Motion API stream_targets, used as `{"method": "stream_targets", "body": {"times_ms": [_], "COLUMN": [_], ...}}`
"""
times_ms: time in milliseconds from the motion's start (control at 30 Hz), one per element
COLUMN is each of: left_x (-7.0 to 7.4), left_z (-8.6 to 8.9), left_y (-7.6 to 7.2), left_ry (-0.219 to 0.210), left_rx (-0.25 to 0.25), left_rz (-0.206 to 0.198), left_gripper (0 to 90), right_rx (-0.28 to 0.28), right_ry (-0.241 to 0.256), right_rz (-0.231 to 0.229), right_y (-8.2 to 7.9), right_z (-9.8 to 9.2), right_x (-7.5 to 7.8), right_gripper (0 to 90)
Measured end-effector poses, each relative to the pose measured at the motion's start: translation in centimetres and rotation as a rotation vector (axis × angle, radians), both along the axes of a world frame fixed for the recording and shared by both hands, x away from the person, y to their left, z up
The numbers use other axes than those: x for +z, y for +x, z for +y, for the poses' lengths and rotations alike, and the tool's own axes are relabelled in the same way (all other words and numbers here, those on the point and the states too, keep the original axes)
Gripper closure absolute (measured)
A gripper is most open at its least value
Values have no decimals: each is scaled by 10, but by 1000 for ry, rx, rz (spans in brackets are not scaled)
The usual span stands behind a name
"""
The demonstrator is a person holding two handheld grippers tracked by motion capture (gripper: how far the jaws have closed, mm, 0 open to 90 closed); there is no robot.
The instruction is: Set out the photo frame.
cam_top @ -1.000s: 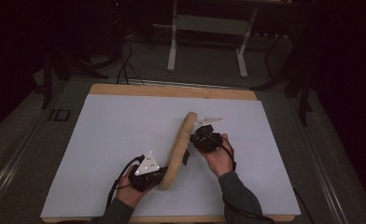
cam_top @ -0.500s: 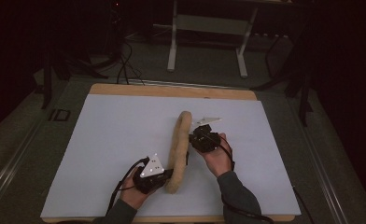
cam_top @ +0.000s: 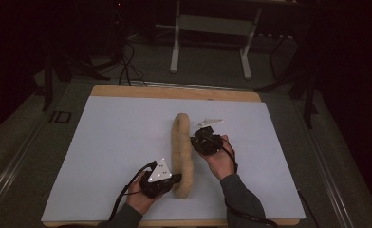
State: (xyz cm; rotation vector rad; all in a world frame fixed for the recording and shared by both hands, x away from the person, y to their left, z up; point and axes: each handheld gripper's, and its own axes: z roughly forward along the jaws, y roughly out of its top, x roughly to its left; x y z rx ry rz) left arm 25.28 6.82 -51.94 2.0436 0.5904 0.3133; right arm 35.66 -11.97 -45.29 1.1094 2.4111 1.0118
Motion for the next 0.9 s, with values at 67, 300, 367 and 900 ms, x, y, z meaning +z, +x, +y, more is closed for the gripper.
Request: {"method": "stream_targets", "body": {"times_ms": [67, 300, 367, 900], "left_x": [0, -2, -2, -1], "left_z": [-1, -8, -11, -12], "left_y": [0, 0, 1, 4], "left_ry": [1, -4, -2, 27], "left_rx": [-1, 5, 5, 19], "left_rz": [-3, -13, -17, -23], "left_gripper": [900, 900, 900, 854], "right_rx": [2, 11, 15, 10], "right_ry": [-4, -11, -15, 4], "right_rz": [-1, 3, 6, 10], "right_y": [-1, -2, -2, -4], "right_z": [1, 4, 5, -6], "right_x": [0, 1, 2, 11], "right_gripper": [891, 894, 894, 750]}}
